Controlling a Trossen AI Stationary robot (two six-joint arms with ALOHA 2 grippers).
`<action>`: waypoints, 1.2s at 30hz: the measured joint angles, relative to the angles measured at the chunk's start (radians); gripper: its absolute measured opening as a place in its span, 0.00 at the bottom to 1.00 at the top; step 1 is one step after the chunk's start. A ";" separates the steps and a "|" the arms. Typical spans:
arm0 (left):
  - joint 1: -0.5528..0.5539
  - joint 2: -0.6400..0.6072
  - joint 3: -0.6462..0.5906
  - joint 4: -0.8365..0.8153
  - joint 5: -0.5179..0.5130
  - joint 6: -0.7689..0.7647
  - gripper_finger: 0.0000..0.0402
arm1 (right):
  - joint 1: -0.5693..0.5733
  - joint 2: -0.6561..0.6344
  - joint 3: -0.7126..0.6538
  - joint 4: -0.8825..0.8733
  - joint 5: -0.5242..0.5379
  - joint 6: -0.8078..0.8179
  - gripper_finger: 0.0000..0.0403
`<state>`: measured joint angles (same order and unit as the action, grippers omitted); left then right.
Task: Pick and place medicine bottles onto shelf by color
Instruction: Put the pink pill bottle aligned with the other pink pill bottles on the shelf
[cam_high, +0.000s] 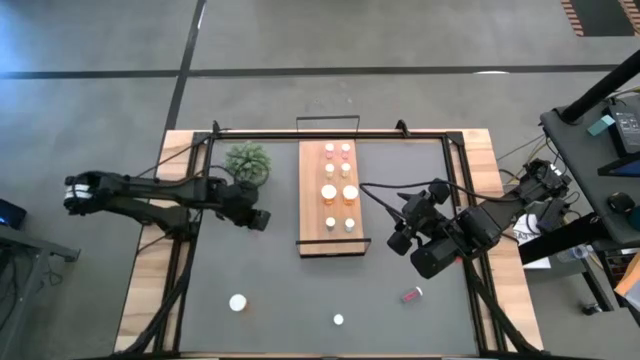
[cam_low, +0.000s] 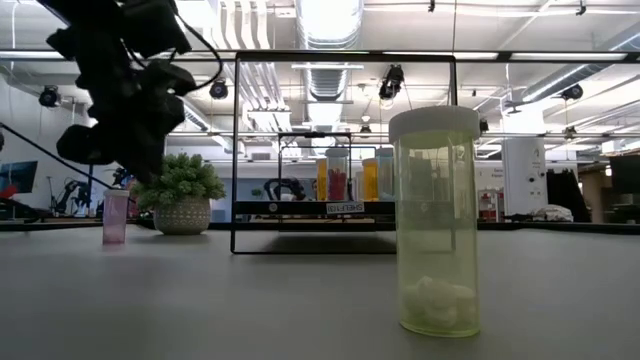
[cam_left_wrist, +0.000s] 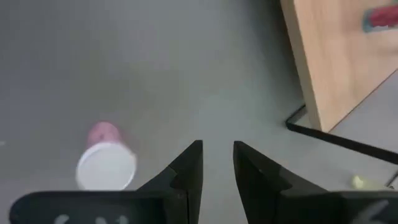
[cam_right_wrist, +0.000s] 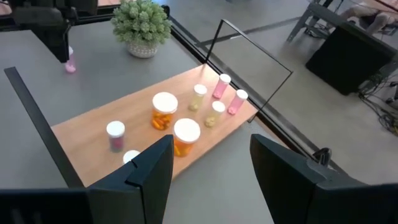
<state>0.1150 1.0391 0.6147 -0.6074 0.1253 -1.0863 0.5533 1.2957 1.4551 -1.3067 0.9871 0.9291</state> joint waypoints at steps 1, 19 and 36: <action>0.000 0.017 0.001 0.011 0.005 0.001 0.18 | 0.000 0.000 0.000 0.000 0.000 -0.006 0.50; -0.001 0.223 0.062 0.286 0.197 0.046 0.18 | -0.003 0.000 0.000 -0.029 -0.030 -0.020 0.50; -0.033 -0.084 0.136 -0.294 0.112 -0.094 0.18 | -0.033 -0.008 0.000 -0.027 -0.026 0.021 0.50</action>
<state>0.0821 0.9547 0.7508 -0.9015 0.2374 -1.1804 0.5204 1.2877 1.4548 -1.3338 0.9607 0.9504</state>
